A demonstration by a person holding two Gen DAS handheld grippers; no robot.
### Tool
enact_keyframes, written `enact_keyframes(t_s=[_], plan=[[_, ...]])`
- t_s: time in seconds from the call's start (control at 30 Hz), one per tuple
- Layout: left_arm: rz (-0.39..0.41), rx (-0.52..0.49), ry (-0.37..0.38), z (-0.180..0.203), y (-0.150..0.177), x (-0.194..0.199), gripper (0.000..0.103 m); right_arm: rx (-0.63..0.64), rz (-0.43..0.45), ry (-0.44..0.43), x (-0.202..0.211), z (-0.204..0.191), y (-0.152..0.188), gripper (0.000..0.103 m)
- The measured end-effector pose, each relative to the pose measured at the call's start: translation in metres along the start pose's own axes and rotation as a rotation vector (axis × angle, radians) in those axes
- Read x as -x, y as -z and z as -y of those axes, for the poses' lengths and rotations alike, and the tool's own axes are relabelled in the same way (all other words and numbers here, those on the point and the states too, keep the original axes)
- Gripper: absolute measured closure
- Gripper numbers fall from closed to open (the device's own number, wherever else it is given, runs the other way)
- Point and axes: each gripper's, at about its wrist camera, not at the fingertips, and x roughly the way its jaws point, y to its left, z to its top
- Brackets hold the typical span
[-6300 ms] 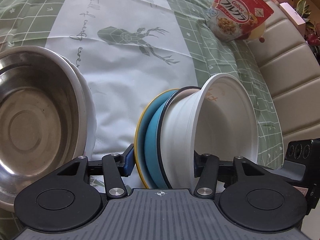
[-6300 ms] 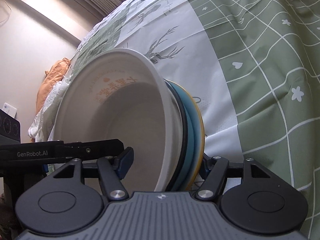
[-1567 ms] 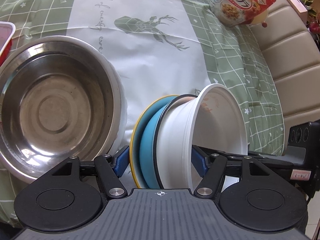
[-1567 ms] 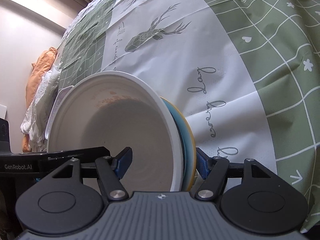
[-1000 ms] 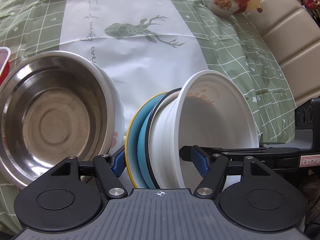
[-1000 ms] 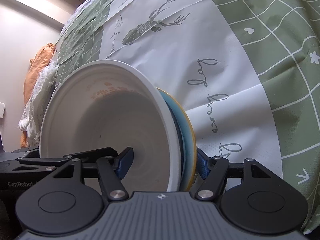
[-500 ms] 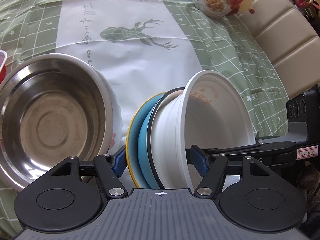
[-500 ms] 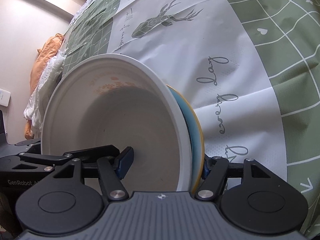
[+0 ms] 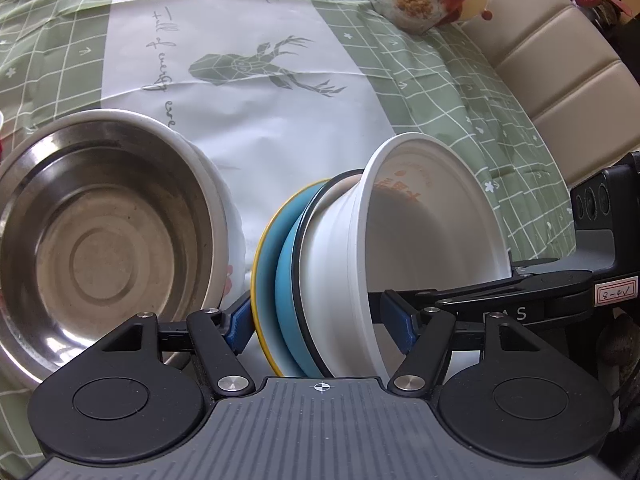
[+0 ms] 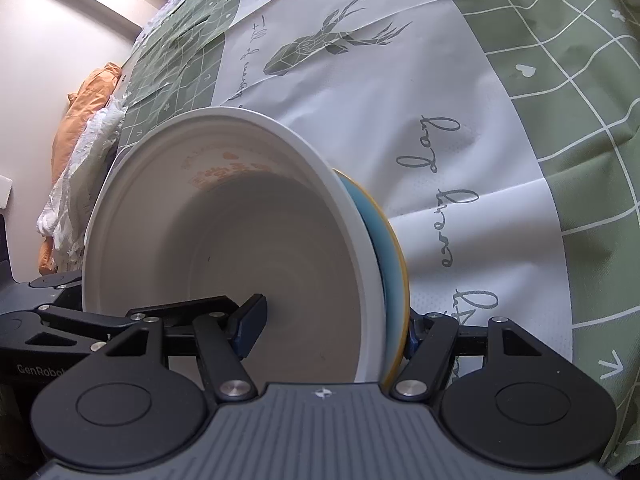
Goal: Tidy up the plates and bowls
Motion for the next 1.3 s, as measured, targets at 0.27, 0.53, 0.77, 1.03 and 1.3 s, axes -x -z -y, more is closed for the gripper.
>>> enact_keyframes(t_s=[0.27, 0.53, 0.77, 1.03, 1.3], plan=[[-0.001, 0.015, 0.01, -0.002, -0.001, 0.003, 0.033, -0.009, -0.008, 0.014, 0.003, -0.005, -0.001, 0.037], [0.001, 0.021, 0.019, -0.003, 0.001, 0.009, 0.033, -0.011, -0.006, 0.02, 0.008, -0.01, -0.002, 0.037], [0.013, 0.029, 0.033, -0.002, -0.004, 0.02, 0.033, -0.013, 0.009, 0.028, 0.02, -0.02, -0.005, 0.037], [0.065, 0.023, 0.045, -0.007, -0.025, 0.067, 0.033, 0.079, 0.057, 0.042, 0.05, -0.072, -0.029, 0.036], [0.172, 0.112, -0.033, -0.063, -0.026, 0.118, 0.033, 0.207, 0.015, -0.017, 0.006, -0.142, -0.059, 0.036]])
